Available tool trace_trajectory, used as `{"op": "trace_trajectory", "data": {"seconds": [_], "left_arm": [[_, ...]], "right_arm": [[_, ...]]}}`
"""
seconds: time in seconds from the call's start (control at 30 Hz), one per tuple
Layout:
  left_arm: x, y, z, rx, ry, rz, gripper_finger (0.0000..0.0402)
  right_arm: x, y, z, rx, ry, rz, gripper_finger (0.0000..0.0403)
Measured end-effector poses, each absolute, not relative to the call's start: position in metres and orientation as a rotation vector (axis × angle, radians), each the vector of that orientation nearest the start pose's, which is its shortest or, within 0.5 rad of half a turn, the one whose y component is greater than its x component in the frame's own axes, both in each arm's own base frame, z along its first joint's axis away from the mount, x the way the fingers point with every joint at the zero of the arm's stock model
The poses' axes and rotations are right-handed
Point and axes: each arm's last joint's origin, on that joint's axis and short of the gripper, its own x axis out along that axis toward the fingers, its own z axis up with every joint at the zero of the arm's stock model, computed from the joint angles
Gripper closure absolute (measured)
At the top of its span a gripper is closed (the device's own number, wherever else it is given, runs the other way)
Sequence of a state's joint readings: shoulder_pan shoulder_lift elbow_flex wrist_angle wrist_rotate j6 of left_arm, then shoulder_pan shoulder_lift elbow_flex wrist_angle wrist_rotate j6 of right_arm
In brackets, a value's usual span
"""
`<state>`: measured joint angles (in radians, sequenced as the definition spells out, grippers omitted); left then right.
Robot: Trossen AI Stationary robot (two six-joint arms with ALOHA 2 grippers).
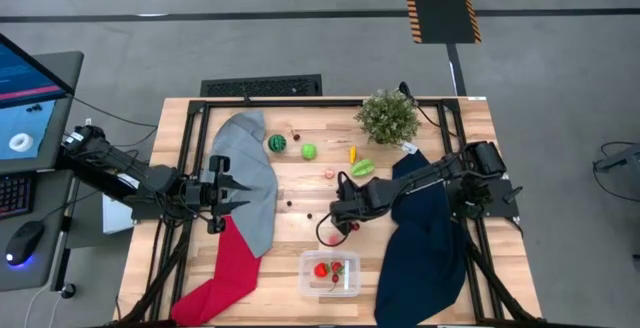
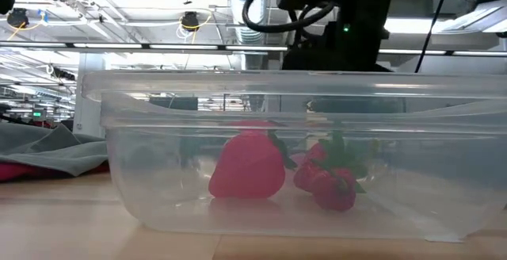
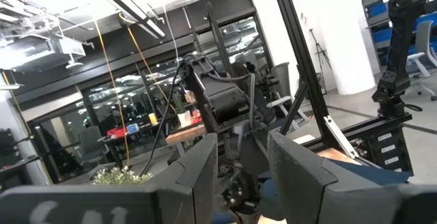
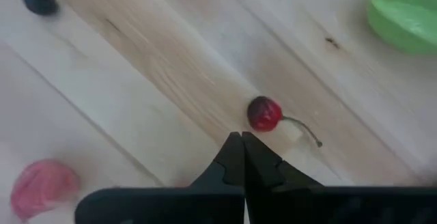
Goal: Pick and placing Produce into tupperware
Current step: Put the cherry into the transparent bin
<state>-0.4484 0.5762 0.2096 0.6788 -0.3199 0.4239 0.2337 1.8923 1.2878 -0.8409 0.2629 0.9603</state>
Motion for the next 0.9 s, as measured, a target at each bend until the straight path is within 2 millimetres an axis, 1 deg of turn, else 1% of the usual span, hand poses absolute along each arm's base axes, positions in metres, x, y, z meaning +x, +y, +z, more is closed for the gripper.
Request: {"op": "trace_trajectory", "data": {"seconds": [0.07,0.13,0.27,0.4,0.53,0.63,0.77,0.9], "left_arm": [[0.130,-0.052,0.245,0.303,-0.309,-0.064,0.0280],[0.130,-0.052,0.244,0.304,-0.307,-0.065,0.0280],[0.130,-0.052,0.244,0.304,-0.305,-0.066,0.0280],[0.130,-0.052,0.244,0.304,-0.305,-0.066,0.0280],[0.130,-0.052,0.244,0.304,-0.305,-0.066,0.0280],[0.130,-0.052,0.244,0.304,-0.305,-0.066,0.0280],[0.130,-0.052,0.244,0.296,-0.304,-0.067,0.0280],[0.130,-0.052,0.244,0.292,-0.304,-0.068,0.0280]], "right_arm": [[0.344,0.074,0.170,0.434,1.238,-0.659,0.0392],[0.342,0.074,0.170,0.397,1.265,-0.640,0.0381],[0.334,0.072,0.169,0.263,1.377,-0.595,0.0330],[0.326,0.070,0.170,0.171,1.470,-0.570,0.0285],[0.329,0.071,0.169,0.098,1.464,-0.479,0.0243],[0.330,0.069,0.168,0.057,1.459,-0.441,0.0219],[0.332,0.063,0.168,0.038,1.463,-0.426,0.0202],[0.335,0.059,0.168,-0.001,1.457,-0.379,0.0201]]}}
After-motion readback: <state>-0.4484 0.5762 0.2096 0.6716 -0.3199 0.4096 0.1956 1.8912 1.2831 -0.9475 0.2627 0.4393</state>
